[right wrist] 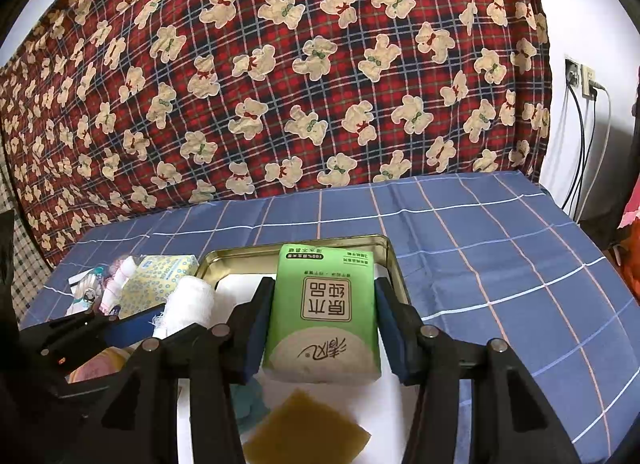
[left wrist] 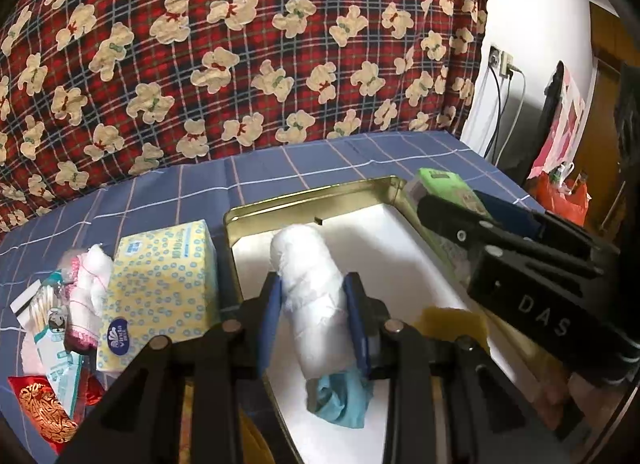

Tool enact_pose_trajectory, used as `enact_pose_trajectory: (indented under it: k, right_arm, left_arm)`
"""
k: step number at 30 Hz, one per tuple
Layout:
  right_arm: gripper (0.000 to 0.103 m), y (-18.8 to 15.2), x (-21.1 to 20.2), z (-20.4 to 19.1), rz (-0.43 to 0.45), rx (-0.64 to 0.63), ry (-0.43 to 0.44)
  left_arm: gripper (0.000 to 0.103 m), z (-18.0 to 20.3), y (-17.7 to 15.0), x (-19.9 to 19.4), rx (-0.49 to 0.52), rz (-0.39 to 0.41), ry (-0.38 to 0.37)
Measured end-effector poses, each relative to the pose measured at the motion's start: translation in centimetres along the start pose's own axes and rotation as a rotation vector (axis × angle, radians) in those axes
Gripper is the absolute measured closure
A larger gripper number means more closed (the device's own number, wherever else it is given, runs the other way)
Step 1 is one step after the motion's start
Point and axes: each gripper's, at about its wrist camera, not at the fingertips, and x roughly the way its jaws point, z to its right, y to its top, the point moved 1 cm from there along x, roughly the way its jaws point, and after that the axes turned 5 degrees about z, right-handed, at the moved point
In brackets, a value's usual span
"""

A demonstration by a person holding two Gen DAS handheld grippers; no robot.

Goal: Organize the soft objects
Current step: 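Lower the white towel with the left tool while the right tool lowers the tissue pack into the tray, then move the left tool back to the items and grasp the red-gold pouch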

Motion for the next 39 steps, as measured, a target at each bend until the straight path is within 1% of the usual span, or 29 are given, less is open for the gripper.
enact_pose_trajectory:
  k: [5,6,9,10,14,15,16,17,18,20,22,23,24,25,28,31,34,35,36,37,39]
  right_arm:
    - [0.051,0.0,0.0,-0.1,0.005,-0.008,-0.006]
    - [0.049,0.0,0.0,-0.1,0.007,-0.006,-0.006]
    - [0.028,0.0,-0.2,0.2,0.02,0.012,-0.015]
    - [0.028,0.0,-0.4,0.3,0.027,0.017,-0.014]
    - [0.028,0.0,-0.6,0.0,0.039,-0.001,-0.02]
    - [0.028,0.0,-0.7,0.0,0.042,-0.003,-0.021]
    - [0.028,0.1,-0.8,0.0,0.047,-0.002,-0.021]
    - [0.028,0.1,-1.0,0.1,0.053,0.003,-0.021]
    - [0.028,0.1,-1.1,0.3,0.059,0.01,-0.019]
    - [0.028,0.1,-1.6,0.6,0.08,0.027,-0.018]
    - [0.026,0.0,-2.2,0.7,0.1,0.038,-0.01]
    - [0.026,-0.1,-2.5,0.6,0.112,0.042,-0.005]
    - [0.023,-0.1,-2.7,0.4,0.12,0.043,-0.003]
    - [0.021,-0.2,-3.1,0.0,0.132,0.044,0.008]
    - [0.021,-0.7,-3.9,-1.8,0.157,0.03,0.047]
    - [0.021,-1.3,-4.3,-4.7,0.164,-0.018,0.104]
    - [0.021,-2.2,-4.6,-8.1,0.166,-0.083,0.164]
    - [0.021,-2.4,-4.6,-9.0,0.167,-0.1,0.178]
    - [0.021,-2.8,-4.7,-10.1,0.167,-0.12,0.194]
    - [0.021,-3.1,-4.7,-11.3,0.166,-0.139,0.211]
    - [0.021,-3.9,-4.8,-13.1,0.166,-0.169,0.233]
  left_arm:
    - [0.072,0.2,0.0,0.1,0.002,-0.001,-0.002]
    - [0.071,0.3,0.1,0.1,0.006,0.0,-0.003]
    - [0.067,0.4,0.1,0.0,0.016,0.002,0.004]
    - [0.064,0.4,0.1,-0.2,0.017,0.009,0.01]
    - [0.064,0.6,0.1,-1.0,0.036,0.032,0.011]
    - [0.061,0.6,0.1,-1.6,0.043,0.046,0.017]
    - [0.055,0.4,0.1,-2.1,0.044,0.06,0.025]
    - [0.051,0.2,0.0,-2.6,0.044,0.073,0.034]
    - [0.046,-0.3,-0.1,-3.6,0.04,0.103,0.052]
    - [0.042,-1.3,-0.4,-5.0,0.032,0.138,0.069]
    - [0.037,-3.0,-0.8,-6.6,0.011,0.173,0.1]
    - [0.036,-4.1,-1.1,-7.4,0.0,0.191,0.116]
    - [0.036,-4.8,-1.4,-7.9,-0.004,0.201,0.131]
    - [0.035,-6.4,-1.9,-8.7,-0.013,0.213,0.17]
    - [0.034,-10.1,-3.1,-9.9,-0.05,0.221,0.253]
    - [0.034,-14.0,-4.9,-10.4,-0.088,0.192,0.353]
    - [0.034,-17.2,-7.1,-10.5,-0.128,0.15,0.428]
    - [0.034,-18.1,-8.1,-10.5,-0.144,0.131,0.442]
    - [0.031,-18.9,-8.7,-10.3,-0.16,0.113,0.447]
    - [0.027,-19.2,-9.2,-10.1,-0.171,0.097,0.445]
    - [0.027,-20.1,-10.1,-9.4,-0.195,0.052,0.421]
